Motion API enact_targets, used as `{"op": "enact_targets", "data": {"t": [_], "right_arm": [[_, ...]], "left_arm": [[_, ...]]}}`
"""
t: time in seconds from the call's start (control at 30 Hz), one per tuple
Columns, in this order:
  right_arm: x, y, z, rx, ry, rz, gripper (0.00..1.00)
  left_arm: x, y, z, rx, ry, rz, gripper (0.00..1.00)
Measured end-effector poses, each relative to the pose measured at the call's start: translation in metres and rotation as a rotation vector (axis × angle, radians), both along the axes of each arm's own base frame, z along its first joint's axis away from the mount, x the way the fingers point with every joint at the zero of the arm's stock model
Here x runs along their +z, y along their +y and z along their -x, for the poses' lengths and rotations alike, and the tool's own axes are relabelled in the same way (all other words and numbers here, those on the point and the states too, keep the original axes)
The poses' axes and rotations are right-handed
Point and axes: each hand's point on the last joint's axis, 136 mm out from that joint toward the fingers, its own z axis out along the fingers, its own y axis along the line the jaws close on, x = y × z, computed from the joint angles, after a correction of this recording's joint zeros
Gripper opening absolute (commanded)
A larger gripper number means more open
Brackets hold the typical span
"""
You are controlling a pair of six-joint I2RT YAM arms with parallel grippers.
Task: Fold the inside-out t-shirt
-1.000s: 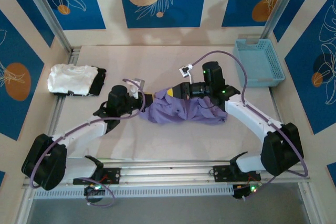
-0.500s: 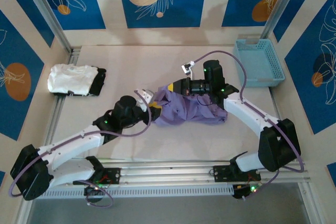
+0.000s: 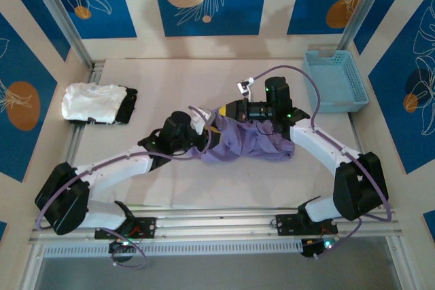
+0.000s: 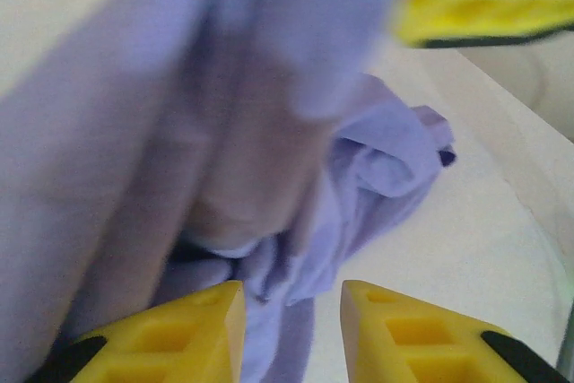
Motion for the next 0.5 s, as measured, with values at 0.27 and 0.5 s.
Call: {"op": "enact_targets", "data": {"t": [0.27,0.5], "right_arm": [[0.001,0.0,-0.001,-0.001,-0.003,-0.002,0.0],[0.001,-0.001,-0.002,-0.005,-0.004,-0.004,0.0]], "left_arm": [[0.006,-0.003,-0.023,0.022,0.035,0.072,0.39],[0.016,-0.009,-0.035,0.017,0.038,0.108,0.28]]}}
